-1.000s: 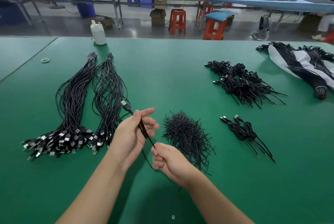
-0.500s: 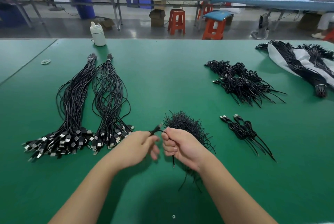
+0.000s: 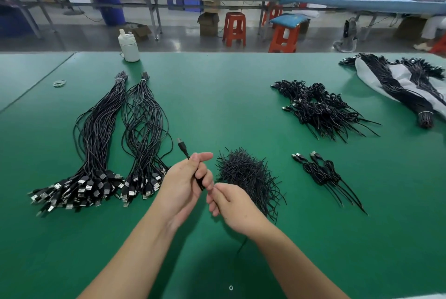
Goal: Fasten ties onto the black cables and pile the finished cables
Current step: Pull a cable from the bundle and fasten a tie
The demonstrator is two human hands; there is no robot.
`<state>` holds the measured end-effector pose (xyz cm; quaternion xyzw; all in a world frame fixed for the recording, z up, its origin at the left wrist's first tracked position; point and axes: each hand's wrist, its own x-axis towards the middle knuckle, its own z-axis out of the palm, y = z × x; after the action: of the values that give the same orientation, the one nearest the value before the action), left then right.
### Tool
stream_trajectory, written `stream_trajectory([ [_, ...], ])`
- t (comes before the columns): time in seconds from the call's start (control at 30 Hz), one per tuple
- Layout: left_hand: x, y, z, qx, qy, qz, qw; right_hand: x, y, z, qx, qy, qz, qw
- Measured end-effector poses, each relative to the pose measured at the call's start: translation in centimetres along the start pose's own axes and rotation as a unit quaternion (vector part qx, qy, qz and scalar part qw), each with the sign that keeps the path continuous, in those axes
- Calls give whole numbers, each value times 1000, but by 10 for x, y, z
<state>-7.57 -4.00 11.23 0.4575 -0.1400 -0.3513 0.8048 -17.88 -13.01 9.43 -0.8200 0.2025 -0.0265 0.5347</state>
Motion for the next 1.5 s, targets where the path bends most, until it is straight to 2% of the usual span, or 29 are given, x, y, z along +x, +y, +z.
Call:
stream_trajectory([
  [0.1, -3, 1, 5, 39, -3, -3, 999, 0, -3, -5, 24, 3, -17, 1000],
  [0.2, -7, 1, 8, 35, -1, -11, 999, -2, -5, -4, 197, -32, -24, 980],
  [0.3, -9, 2, 12, 8, -30, -21, 999, -1, -6, -2, 307, -12, -32, 951],
  [0.43, -9, 12, 10, 9, -120, -79, 990, -4, -4, -6, 306, 14, -42, 951],
  [0.53, -8, 24, 6, 81, -204, -114, 969, -6, -4, -9, 293, 32, -39, 955],
  [0.6, -7, 29, 6, 114, -215, -123, 962, -7, -2, -7, 307, 52, -27, 950],
  [0.7, -10, 32, 11, 149, -210, -125, 958, -7, 3, -2, 318, 69, -23, 945],
  [0.93, -17, 26, 26, 241, -114, -73, 961, -4, 5, 4, 348, 124, -38, 929],
  [1.07, -14, 21, 26, 286, -40, -65, 955, -4, 5, 3, 268, 140, -57, 952],
  [1.1, -13, 18, 24, 335, -11, -46, 941, -4, 4, 1, 215, 160, -65, 961],
  [1.13, -12, 15, 22, 407, 19, -20, 913, -4, 4, -2, 145, 183, -75, 969],
  [1.2, -12, 9, 17, 543, 70, 28, 836, -4, 4, -8, -19, 200, -101, 974],
  [1.23, -14, 6, 15, 580, 88, 40, 809, -5, 4, -10, -89, 184, -109, 973],
  [1.37, -16, -2, 12, 626, 88, 58, 772, -7, 3, -8, -261, 87, -72, 959],
  [1.5, -15, -2, 11, 688, 72, 95, 715, -11, 3, -2, -261, 86, -52, 960],
])
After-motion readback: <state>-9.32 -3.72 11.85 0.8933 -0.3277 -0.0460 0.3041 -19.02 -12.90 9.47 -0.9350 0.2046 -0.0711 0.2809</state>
